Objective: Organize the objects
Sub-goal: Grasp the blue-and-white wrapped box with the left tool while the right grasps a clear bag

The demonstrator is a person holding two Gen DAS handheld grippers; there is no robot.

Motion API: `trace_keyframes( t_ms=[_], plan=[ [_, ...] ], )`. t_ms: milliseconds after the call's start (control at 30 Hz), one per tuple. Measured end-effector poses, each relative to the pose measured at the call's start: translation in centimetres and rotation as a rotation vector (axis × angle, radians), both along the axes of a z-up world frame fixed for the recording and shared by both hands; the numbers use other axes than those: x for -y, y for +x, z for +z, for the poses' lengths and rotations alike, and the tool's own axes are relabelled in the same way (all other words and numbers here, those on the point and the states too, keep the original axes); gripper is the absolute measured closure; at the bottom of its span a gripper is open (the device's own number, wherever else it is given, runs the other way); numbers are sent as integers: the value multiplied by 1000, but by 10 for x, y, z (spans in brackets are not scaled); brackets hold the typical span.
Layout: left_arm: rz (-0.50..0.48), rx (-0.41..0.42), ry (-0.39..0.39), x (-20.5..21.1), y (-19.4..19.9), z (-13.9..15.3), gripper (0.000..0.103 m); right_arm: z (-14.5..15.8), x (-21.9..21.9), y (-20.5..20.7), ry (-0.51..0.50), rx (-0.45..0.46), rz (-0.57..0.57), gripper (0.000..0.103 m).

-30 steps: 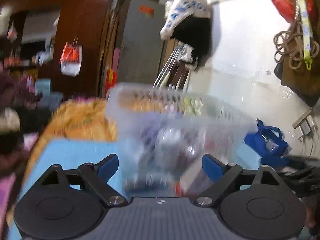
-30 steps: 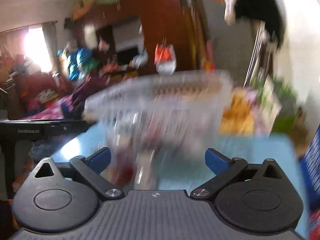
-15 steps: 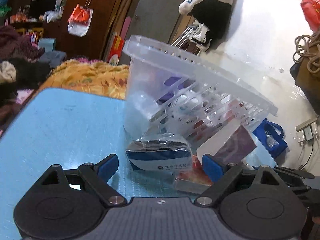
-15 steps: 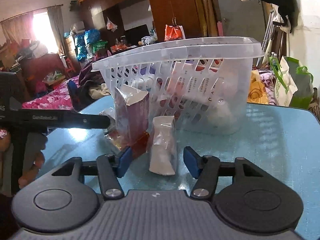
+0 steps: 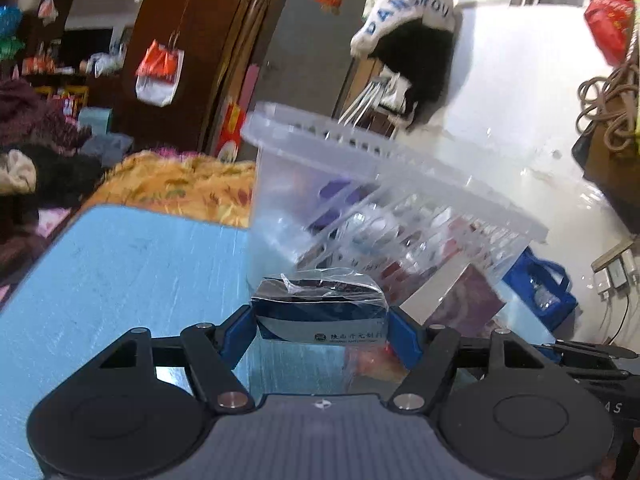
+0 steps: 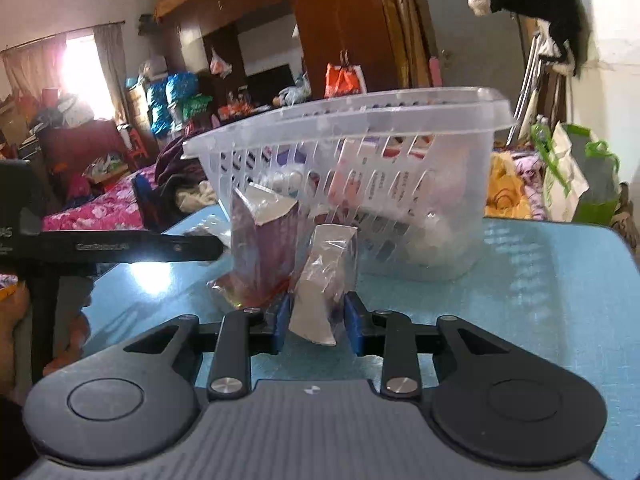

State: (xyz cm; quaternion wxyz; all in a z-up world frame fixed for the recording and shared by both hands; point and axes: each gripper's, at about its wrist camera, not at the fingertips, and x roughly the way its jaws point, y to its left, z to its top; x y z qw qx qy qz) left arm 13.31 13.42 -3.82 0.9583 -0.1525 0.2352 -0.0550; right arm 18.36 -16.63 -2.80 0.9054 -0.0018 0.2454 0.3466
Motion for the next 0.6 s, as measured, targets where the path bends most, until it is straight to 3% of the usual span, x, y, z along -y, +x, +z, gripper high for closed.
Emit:
trace_keyframes(
  t_ms=[167,367,600],
  plan=[
    [-13,76,16,3,-11,5,29,6,11,-14,40,74,-42,70],
    [-94,86,103,24,-10,6,29,7,11,-13,68,82,-52,70],
    [-86,75,79,19,-13,2,29,8,13,-15,81,97,-75,70]
  ],
)
